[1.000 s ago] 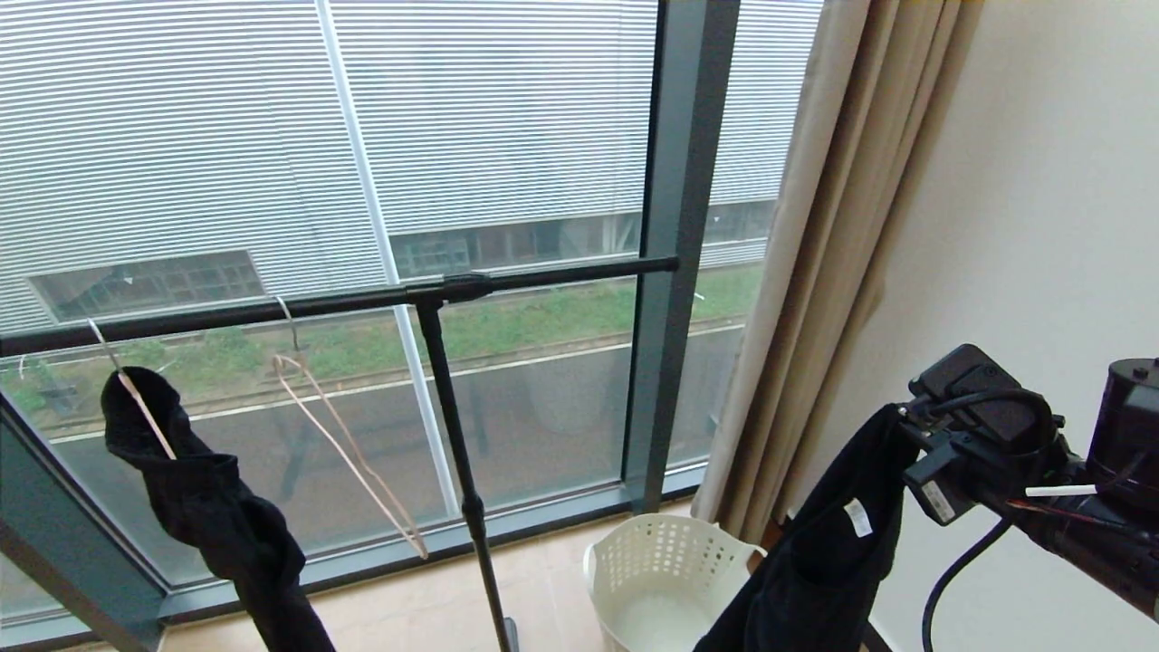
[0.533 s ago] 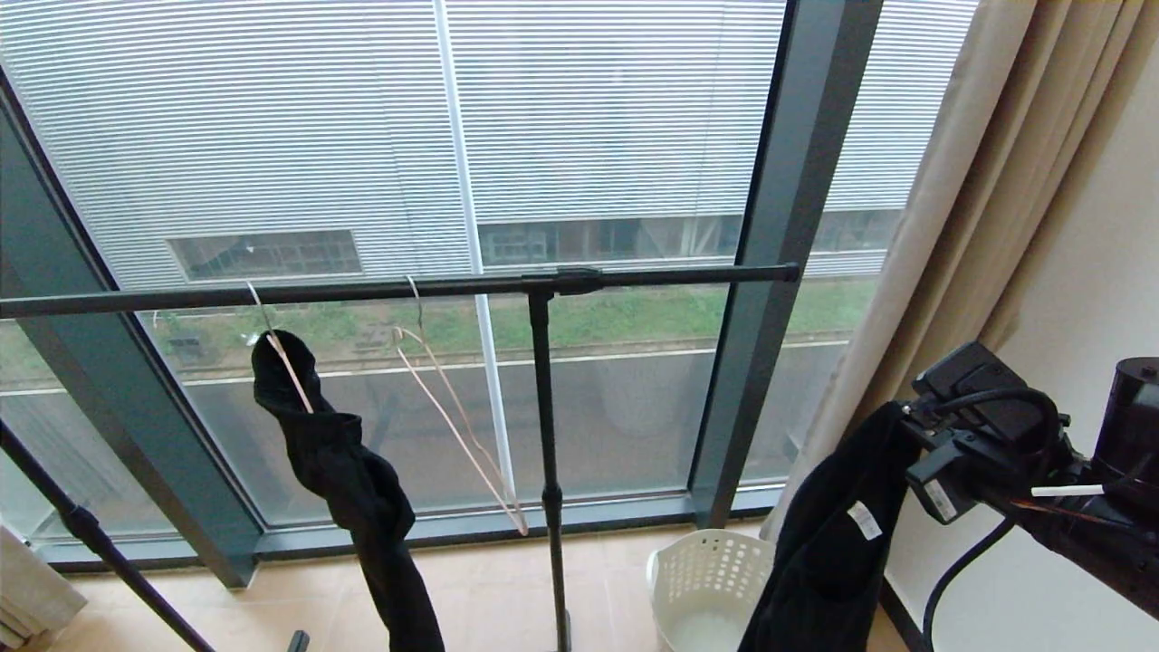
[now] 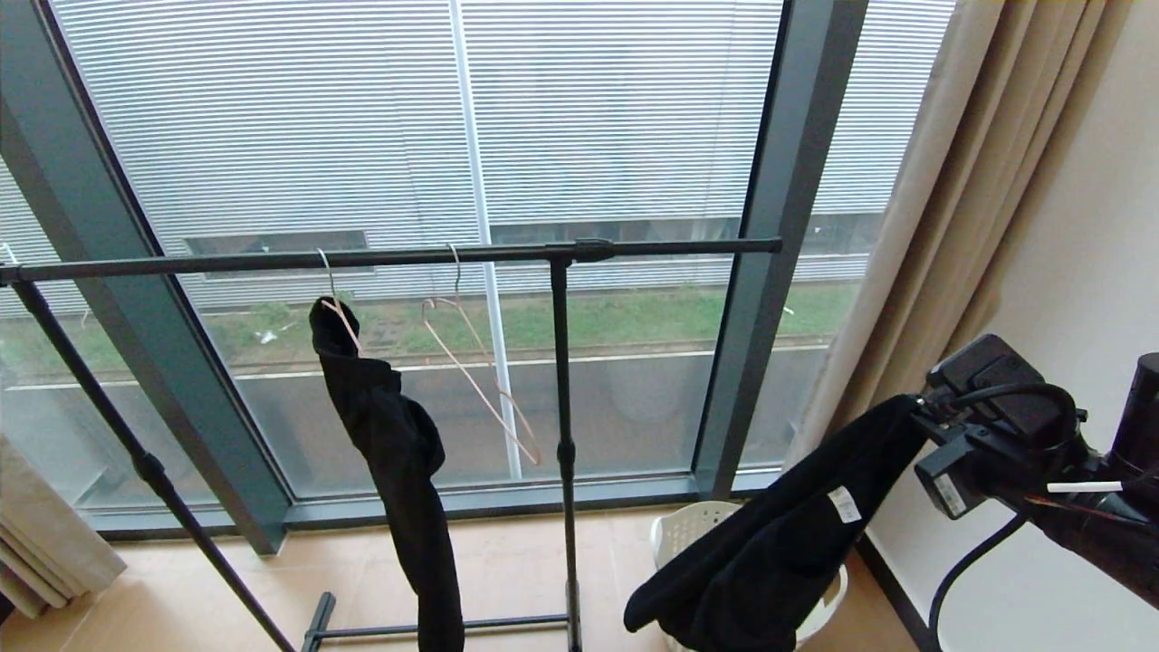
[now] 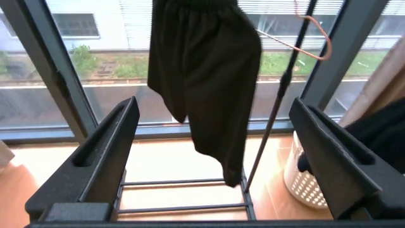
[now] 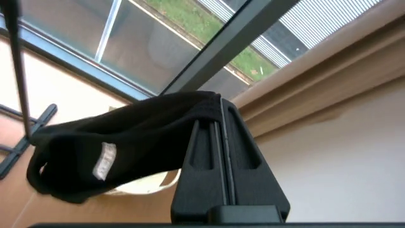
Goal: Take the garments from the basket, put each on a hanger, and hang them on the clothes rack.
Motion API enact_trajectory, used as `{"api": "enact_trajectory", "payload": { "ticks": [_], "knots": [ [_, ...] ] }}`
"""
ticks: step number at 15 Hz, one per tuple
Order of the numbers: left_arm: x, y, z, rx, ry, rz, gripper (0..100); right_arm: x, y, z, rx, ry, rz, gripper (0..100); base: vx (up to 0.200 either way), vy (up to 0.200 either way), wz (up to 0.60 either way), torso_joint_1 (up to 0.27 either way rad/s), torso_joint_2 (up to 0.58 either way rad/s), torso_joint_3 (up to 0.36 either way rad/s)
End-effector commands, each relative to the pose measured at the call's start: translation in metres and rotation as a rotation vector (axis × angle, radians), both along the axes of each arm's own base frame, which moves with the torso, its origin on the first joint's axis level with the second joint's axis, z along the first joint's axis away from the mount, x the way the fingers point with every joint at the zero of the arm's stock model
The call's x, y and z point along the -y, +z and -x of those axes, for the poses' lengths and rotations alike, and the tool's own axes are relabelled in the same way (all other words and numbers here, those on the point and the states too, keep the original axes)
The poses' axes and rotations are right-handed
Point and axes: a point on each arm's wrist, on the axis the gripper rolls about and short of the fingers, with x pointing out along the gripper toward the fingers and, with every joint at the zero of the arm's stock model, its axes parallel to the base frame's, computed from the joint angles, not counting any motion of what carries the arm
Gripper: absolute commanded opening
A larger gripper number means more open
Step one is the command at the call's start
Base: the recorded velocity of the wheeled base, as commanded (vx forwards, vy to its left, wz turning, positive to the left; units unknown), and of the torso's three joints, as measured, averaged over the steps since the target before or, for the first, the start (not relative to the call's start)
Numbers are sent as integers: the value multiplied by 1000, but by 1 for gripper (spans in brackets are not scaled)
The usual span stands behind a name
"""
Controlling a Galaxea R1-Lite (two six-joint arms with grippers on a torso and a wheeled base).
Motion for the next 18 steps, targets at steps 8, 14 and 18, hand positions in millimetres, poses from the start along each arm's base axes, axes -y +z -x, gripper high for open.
{"api": "enact_trajectory", "payload": {
  "ticks": [8,14,18],
  "knots": [
    [0,0,0,-2,1,2,100,2,2,1,8,-8,-2,0,-100,100,0,5,5,4],
    [0,0,0,-2,1,2,100,2,0,1,1,-7,1,0,-67,0,0,2,2,2],
    [0,0,0,-2,1,2,100,3,-4,5,-15,-5,8,0,-100,0,0,8,0,2]
  ]
}}
